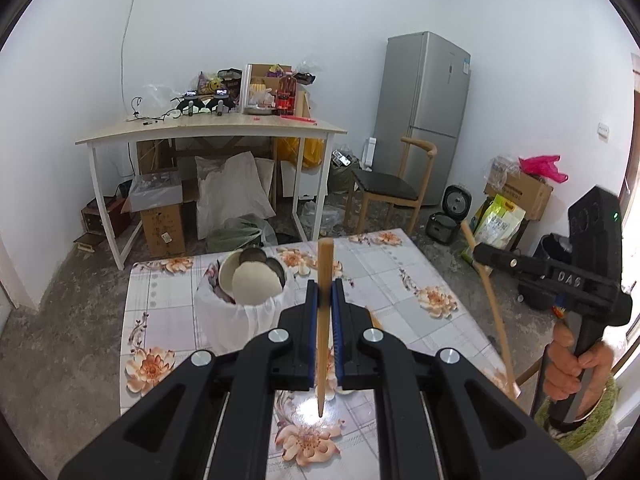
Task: Organize utensils
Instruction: 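Raise the chopsticks with both tools up toward the holder, then lower the bamboo chopstick into the holder with the left tool and open it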
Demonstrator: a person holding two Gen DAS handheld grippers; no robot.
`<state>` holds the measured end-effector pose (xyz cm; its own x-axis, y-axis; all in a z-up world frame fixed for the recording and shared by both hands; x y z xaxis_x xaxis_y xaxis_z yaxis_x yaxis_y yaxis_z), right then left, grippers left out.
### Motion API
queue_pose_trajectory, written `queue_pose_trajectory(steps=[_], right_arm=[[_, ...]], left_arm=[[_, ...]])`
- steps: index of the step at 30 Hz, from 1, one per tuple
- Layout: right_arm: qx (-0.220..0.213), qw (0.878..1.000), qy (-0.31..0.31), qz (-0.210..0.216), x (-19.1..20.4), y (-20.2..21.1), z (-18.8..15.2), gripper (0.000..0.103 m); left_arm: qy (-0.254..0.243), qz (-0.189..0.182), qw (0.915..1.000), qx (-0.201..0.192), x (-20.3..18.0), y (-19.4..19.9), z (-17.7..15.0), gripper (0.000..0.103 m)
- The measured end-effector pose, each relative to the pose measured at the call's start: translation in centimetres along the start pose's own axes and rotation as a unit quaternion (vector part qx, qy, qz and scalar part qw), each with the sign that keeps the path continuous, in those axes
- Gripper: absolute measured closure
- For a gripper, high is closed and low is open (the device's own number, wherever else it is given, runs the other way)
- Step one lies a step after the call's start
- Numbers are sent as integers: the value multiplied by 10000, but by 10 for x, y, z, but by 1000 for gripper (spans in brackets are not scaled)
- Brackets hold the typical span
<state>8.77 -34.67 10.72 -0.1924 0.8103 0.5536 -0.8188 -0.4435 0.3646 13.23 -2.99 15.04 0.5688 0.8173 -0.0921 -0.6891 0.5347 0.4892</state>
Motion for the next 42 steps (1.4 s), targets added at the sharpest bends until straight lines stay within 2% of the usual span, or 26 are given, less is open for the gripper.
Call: queue_pose_trajectory(steps=[7, 15, 19, 27, 33, 42], right_arm=[[-22, 9998, -53, 187, 2, -5, 10, 99], [-56, 9996, -35, 266, 0, -10, 19, 99], [-10, 9997, -4, 251, 0, -17, 23, 99], [65, 9998, -14, 177, -3, -29, 25, 99], [175, 9998, -11, 126, -4, -39, 23, 99], [350, 9993, -106, 76, -13, -56, 21, 99]], left_arm=[[114, -137, 9993, -341, 8, 15, 33, 97], [93, 254, 9951, -952, 29, 36, 76, 97], [137, 461, 9926, -1116, 45, 33, 90, 97], [250, 808, 9909, -1044, 81, 2, 93, 97], [264, 993, 9914, -815, 103, -34, 83, 97], [-95, 1135, 9929, -340, 109, -82, 58, 96]])
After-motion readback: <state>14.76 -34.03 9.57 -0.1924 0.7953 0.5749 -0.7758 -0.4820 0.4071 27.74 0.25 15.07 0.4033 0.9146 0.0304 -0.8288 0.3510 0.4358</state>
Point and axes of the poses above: each gripper's, at about its wrist camera, not at the fingertips, and y roughly against the way its jaws point, x to its left, z to its top, the point moved 4 cm from there along -y, roughly the way its jaws point, and after that the axes turned 3 degrees about -y, right-handed, at the moved point
